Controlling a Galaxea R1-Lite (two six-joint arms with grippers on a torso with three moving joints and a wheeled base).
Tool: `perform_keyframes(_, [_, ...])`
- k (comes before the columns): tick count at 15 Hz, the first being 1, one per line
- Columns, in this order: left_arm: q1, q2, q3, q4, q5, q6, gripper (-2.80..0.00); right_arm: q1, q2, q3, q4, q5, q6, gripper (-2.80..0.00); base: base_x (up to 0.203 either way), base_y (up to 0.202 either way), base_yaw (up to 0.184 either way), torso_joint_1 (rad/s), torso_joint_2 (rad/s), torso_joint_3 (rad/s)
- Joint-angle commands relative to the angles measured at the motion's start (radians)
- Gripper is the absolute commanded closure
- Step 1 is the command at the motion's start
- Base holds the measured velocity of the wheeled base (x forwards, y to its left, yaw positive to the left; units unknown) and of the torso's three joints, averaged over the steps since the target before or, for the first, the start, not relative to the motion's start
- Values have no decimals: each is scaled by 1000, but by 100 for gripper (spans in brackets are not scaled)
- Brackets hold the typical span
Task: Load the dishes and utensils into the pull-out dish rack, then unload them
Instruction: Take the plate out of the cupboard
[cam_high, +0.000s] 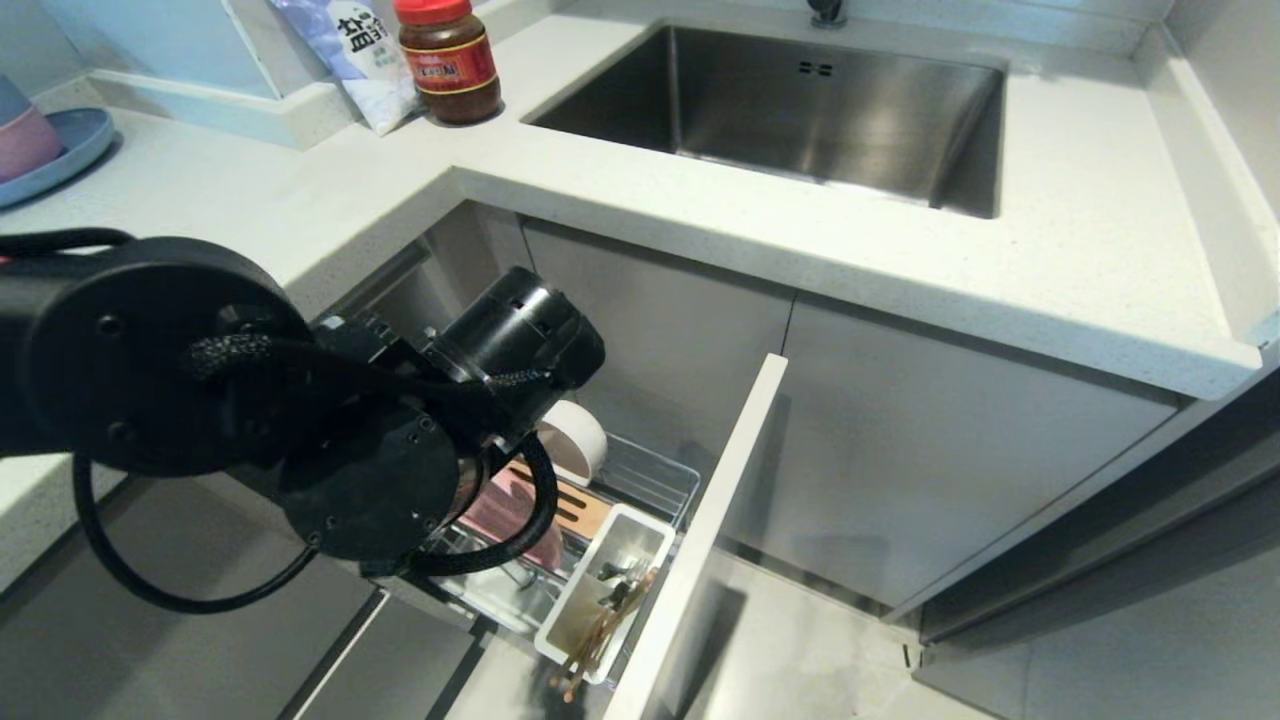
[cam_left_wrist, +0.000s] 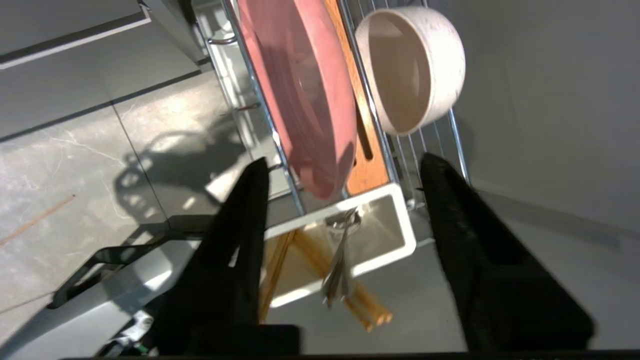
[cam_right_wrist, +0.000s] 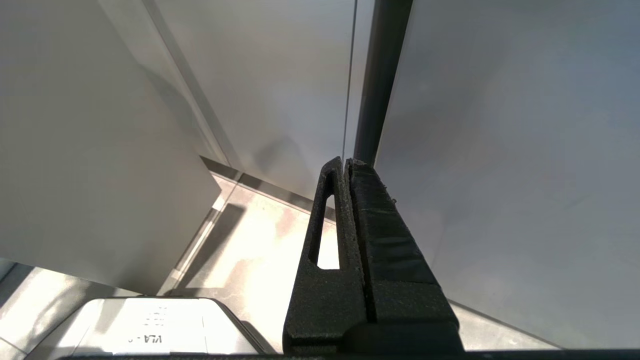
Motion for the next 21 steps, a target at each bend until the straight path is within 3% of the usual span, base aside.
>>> perform_keyframes(1, [43, 52, 0, -35, 0, -8, -280, 0, -4, 2, 0, -1, 0, 0, 0, 0, 0, 0, 0, 0])
perform_keyframes(11, [155, 196, -3, -105, -43, -25, -280, 0, -4, 2, 0, 0, 0, 0, 0, 0, 0, 0, 0, 0])
perform_keyframes(21, [180, 253, -5, -108, -52, -25, -280, 0, -4, 2, 0, 0, 0, 0, 0, 0, 0, 0, 0, 0])
